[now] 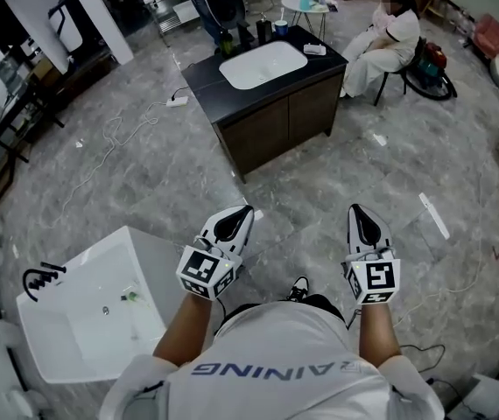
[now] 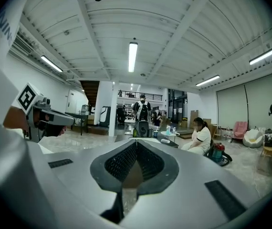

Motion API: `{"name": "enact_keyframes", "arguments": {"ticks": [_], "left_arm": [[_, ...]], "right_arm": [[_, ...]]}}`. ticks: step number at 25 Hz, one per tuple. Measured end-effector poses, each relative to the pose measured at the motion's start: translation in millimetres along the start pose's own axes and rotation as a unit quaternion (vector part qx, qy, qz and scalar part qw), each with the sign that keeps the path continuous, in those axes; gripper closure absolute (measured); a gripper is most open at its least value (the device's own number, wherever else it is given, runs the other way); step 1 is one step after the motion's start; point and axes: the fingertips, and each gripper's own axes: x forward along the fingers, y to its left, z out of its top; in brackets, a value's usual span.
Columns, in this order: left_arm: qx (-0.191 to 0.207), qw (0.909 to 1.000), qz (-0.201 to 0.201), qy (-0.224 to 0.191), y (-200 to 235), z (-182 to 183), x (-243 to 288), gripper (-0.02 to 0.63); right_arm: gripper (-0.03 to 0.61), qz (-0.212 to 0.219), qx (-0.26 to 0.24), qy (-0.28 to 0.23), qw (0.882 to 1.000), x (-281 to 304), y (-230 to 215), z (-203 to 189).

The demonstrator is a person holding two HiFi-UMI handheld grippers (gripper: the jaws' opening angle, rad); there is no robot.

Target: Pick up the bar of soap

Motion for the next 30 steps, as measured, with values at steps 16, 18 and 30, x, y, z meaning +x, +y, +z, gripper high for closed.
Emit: {"name": "enact_keyframes", "arguments": {"ticks": [16, 18, 30], "left_arm": [[0.013, 0.9992, -0.001, 0.036, 5, -4, 108, 0.609], [0.015, 0.9992, -0.009, 0.036, 11, -5, 124, 0.609], [0.017, 0.9987, -0.047, 0.012, 88, 20, 220, 0.609]], "right_arm": [[0.565, 0.020, 0.032, 0.018, 0.999, 68, -81, -33], [0.565, 0.011, 0.027, 0.008, 1.000, 76, -91, -28], [0.565, -0.032, -0.009, 0.009, 0.999, 173, -136, 8]]}}
